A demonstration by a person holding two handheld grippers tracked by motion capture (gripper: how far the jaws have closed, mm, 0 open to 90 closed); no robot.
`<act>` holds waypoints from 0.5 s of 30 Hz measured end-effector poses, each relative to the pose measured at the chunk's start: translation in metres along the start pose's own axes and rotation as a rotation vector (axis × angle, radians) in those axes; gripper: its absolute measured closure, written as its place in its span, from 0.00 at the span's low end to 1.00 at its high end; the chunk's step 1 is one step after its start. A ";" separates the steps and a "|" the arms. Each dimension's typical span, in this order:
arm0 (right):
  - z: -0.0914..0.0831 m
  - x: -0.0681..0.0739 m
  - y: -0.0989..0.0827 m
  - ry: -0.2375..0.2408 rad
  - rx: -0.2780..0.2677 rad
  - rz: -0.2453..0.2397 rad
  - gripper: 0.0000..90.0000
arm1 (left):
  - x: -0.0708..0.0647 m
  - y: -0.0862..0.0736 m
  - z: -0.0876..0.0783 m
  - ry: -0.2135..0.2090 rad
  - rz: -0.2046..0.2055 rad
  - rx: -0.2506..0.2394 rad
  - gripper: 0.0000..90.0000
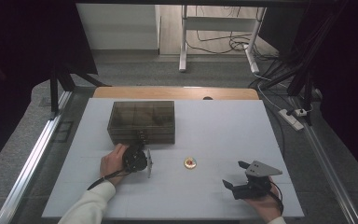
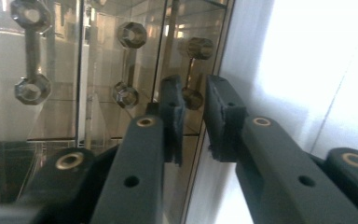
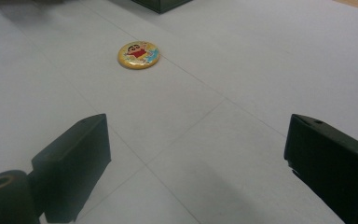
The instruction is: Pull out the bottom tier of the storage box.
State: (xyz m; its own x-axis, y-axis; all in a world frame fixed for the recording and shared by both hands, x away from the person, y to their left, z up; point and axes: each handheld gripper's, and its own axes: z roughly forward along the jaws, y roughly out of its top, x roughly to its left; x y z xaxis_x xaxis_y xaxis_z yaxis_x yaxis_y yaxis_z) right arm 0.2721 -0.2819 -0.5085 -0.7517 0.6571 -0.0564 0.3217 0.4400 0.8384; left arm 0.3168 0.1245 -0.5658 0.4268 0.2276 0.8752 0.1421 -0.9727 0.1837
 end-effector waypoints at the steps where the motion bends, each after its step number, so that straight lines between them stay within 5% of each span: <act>1: 0.000 0.000 0.000 0.000 0.000 0.000 0.08 | 0.000 0.000 0.000 0.000 0.000 0.000 0.86; 15: 0.000 0.000 0.000 -0.002 0.002 0.001 0.08 | -0.003 0.001 0.000 0.024 0.012 0.003 0.86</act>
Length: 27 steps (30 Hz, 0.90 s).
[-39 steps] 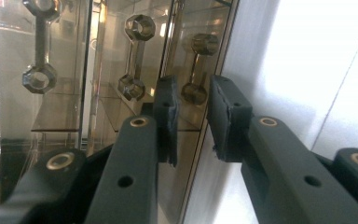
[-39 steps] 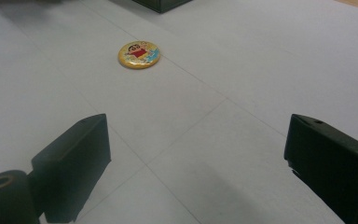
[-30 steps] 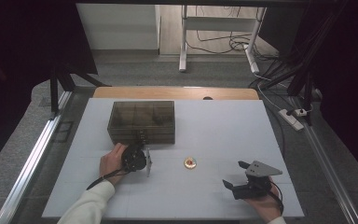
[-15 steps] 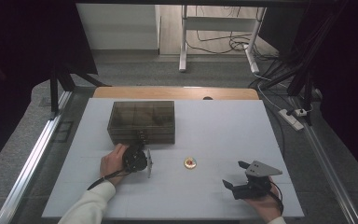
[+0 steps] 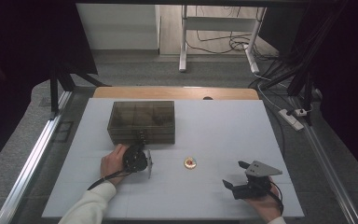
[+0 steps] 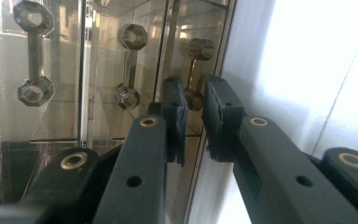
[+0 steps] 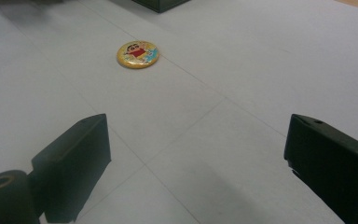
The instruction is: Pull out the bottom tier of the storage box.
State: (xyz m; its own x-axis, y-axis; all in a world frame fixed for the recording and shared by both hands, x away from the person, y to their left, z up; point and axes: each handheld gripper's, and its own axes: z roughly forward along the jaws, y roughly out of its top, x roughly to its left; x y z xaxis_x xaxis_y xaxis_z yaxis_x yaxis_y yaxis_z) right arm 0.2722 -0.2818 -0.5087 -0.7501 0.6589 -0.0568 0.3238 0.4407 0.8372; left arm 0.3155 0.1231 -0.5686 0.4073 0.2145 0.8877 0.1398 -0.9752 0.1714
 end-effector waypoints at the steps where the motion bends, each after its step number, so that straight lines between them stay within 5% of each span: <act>1: 0.000 0.000 0.000 -0.001 0.000 0.000 0.08 | 0.000 0.000 0.000 0.002 -0.001 0.000 0.86; 27: 0.000 0.000 0.000 -0.003 0.002 -0.001 0.08 | -0.004 -0.002 0.000 0.033 0.014 -0.024 0.88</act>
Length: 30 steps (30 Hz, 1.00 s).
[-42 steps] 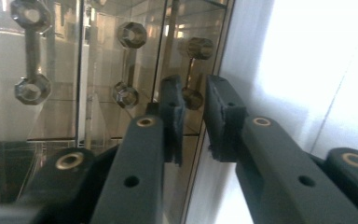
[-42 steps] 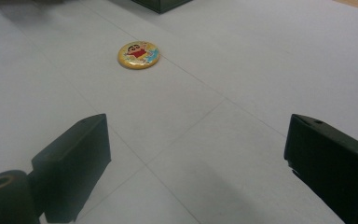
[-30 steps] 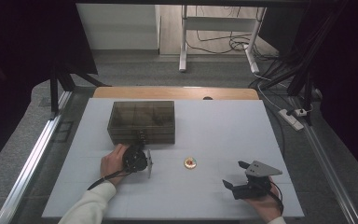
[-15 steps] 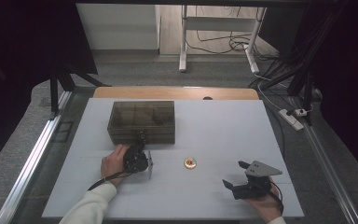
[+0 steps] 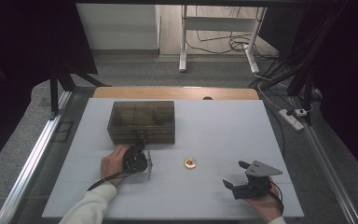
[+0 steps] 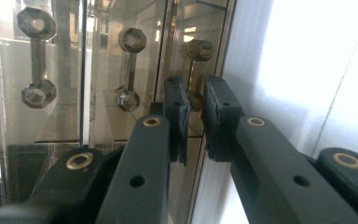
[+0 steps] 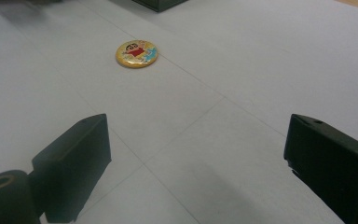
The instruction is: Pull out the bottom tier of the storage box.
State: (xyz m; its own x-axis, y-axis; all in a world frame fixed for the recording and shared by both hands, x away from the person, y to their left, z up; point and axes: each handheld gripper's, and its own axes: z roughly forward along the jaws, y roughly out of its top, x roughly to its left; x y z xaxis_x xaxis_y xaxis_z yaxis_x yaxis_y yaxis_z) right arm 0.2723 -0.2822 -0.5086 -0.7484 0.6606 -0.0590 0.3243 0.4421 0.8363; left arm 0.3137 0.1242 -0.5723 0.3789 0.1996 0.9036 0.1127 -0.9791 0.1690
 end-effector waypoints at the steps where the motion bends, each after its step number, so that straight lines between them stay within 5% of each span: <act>1: 0.000 0.000 0.000 0.000 0.000 0.000 0.08 | 0.000 0.000 0.000 0.000 0.000 0.000 0.88; 11: 0.000 0.000 0.000 -0.001 0.000 0.001 0.08 | -0.004 0.001 0.001 0.029 0.030 0.005 0.85; 30: -0.001 0.000 0.000 -0.001 -0.001 0.001 0.08 | -0.002 0.000 -0.002 0.022 -0.003 -0.014 0.89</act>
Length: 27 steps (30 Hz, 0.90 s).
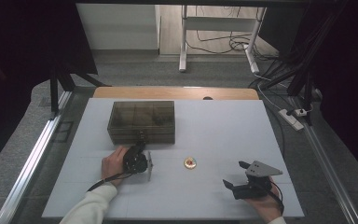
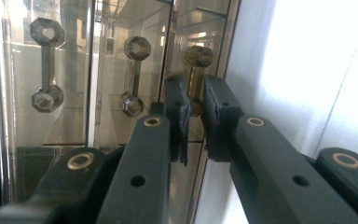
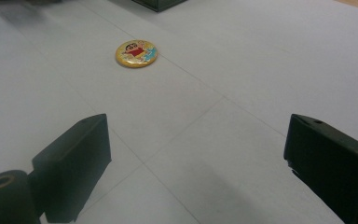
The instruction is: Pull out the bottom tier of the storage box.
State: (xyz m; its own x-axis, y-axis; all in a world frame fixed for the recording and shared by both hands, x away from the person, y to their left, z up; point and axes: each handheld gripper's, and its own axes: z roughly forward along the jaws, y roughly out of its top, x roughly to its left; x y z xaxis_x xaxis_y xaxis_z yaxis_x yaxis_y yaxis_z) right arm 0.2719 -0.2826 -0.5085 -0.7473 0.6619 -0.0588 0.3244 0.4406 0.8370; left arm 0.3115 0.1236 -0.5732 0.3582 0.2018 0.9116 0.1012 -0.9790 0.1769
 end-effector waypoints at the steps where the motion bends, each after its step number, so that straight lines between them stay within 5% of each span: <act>1: 0.000 0.000 0.000 0.000 0.000 0.000 0.08 | 0.000 0.000 0.000 0.000 0.000 0.000 0.89; 9: -0.001 0.000 0.000 0.001 0.002 0.000 0.08 | -0.002 -0.002 -0.007 -0.001 0.008 -0.009 0.89; 11: -0.001 0.000 0.000 0.001 0.002 0.000 0.08 | -0.002 -0.003 -0.009 0.017 0.008 -0.017 0.99; 14: 0.000 0.000 0.000 0.000 -0.001 0.000 0.08 | 0.004 -0.005 -0.012 0.020 -0.051 -0.033 0.83; 19: 0.001 0.000 0.001 0.003 0.006 -0.003 0.08 | 0.001 -0.004 -0.008 0.009 -0.020 -0.030 0.74; 27: 0.003 0.001 0.001 0.004 0.004 -0.003 0.08 | -0.003 -0.001 0.002 -0.004 -0.011 -0.004 0.77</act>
State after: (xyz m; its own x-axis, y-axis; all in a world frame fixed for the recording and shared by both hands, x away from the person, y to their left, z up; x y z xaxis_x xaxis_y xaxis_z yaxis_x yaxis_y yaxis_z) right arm 0.2732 -0.2801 -0.5091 -0.7507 0.6580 -0.0592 0.3242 0.4450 0.8348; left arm 0.3119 0.1245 -0.5769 0.3605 0.2121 0.9083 0.1009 -0.9769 0.1881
